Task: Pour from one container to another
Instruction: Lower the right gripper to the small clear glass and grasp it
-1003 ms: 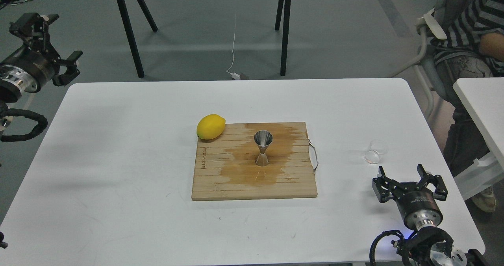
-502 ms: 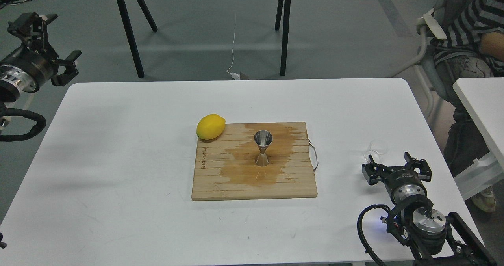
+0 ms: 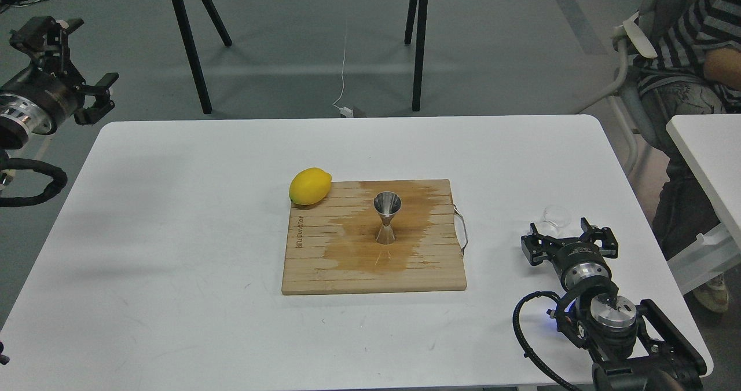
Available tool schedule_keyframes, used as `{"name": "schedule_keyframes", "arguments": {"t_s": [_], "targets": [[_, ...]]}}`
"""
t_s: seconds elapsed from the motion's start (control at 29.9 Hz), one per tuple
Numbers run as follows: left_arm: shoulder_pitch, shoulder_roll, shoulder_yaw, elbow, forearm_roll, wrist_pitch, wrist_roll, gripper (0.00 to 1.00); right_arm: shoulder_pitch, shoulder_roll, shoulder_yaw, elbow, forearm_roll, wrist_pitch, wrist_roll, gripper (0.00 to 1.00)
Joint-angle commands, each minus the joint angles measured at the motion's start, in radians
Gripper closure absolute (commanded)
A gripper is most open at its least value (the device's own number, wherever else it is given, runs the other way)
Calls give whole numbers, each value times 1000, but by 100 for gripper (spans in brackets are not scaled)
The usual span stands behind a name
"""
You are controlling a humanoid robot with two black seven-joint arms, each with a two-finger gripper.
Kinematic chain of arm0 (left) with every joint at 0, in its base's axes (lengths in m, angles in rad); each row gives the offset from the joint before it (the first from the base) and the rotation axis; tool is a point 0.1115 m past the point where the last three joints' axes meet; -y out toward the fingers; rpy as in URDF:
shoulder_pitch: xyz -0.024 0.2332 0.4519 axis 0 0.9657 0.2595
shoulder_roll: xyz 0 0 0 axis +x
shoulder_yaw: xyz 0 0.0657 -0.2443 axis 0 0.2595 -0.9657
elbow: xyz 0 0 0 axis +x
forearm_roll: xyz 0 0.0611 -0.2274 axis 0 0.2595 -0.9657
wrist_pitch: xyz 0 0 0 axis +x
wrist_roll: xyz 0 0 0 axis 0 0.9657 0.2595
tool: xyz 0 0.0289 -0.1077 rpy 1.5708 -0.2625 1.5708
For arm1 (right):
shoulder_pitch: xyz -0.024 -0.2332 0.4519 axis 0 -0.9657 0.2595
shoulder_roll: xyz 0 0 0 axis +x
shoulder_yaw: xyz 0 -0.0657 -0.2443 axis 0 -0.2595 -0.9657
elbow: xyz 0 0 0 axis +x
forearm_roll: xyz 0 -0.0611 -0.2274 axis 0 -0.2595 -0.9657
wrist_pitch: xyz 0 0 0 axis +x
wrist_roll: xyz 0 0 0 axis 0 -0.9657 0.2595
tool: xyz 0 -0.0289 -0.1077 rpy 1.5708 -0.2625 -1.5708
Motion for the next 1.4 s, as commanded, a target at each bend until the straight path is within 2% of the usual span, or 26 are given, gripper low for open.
{"name": "schedule_keyframes", "arguments": {"t_s": [0.0,0.1,0.17,0.4,0.5,0.57,0.67,0.94,1.07,1.2,1.37], "targets": [[0,0,2,0,0,0,0,1,22,4,-25,-31,0,8,-1,6],[0,2,2,0,0,0,0,1,26,6,-29,-32,0,11,-1,10],[0,2,2,0,0,0,0,1,28,8,-31,-38,0,13,-3,20],[2,17,0,0,-2,0,-2,1,34,3,-58,-49,-1,37,-4,45],[2,20,0,0,-2,0,-2,1,32,1,-66,-49,-1,37,-3,52],[2,22,0,0,-2,0,-2,1,32,0,-78,-47,-1,45,-1,69],[2,22,0,0,0,0,-2,1,31,1,-81,-44,-1,65,1,80],[2,28,0,0,-2,0,-3,1,29,4,-87,-5,-1,68,2,84],[2,28,0,0,-2,0,-3,1,15,0,-92,98,-1,45,2,84],[2,28,-1,0,-2,0,-5,1,-12,-6,-100,242,-6,-30,2,84],[2,25,-1,0,-2,0,-6,1,0,-34,-120,345,-27,-96,2,84]]}}
